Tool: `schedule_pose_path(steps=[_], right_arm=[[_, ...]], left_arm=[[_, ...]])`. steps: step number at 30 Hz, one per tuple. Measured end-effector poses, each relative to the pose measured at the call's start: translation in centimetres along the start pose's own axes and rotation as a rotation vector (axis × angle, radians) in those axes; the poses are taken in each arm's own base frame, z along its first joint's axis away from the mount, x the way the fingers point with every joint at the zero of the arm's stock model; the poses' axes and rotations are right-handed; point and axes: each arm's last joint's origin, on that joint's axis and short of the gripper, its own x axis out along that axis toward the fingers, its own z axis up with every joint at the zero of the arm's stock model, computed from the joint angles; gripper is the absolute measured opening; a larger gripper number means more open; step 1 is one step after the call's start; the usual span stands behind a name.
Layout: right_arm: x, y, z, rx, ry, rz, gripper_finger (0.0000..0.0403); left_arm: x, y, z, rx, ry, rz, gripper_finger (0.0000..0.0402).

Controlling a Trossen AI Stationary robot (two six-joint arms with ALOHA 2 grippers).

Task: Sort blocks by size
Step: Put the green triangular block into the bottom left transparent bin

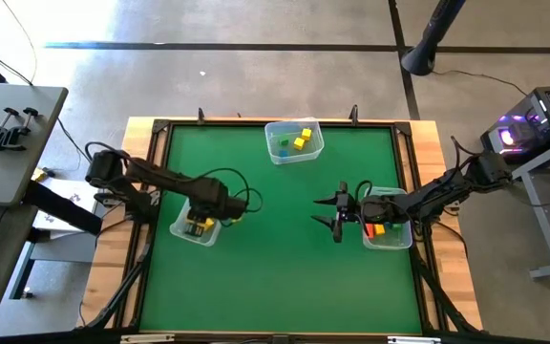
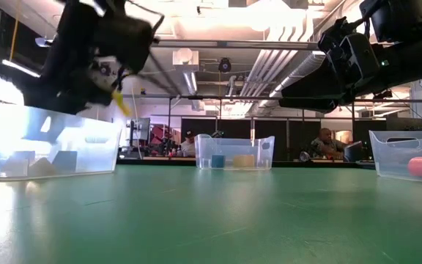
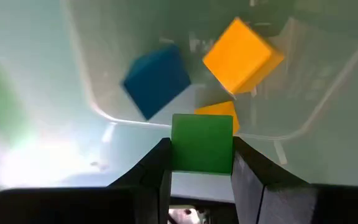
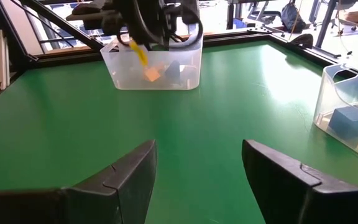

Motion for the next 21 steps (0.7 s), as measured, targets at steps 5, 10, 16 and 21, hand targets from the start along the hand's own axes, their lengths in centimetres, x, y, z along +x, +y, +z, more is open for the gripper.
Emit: schedule_pose_path(steps=[5, 10, 16, 21], right_arm=[[0.0, 0.0, 0.0, -0.002, 0.000, -0.001, 0.0233], [0.0, -0.1, 0.0, 0.002, -0.004, -0.024, 0.0233], [0.0, -0.1, 0.0, 0.005, -0.005, -0.030, 0.0233], [0.0, -0.1, 0.0, 0.005, -0.005, -0.030, 0.0233]], left_arm=[[2.1, -0.3, -0.4, -0.002, 0.037, -0.002, 0.0108], [2.6, -0.3, -0.1, -0.025, -0.003, 0.001, 0.0146], [2.8, 0.5, 0.1, -0.057, -0.036, -0.010, 0.0186], [3.3, 1.1, -0.4, -0.082, -0.003, -0.026, 0.0194]])
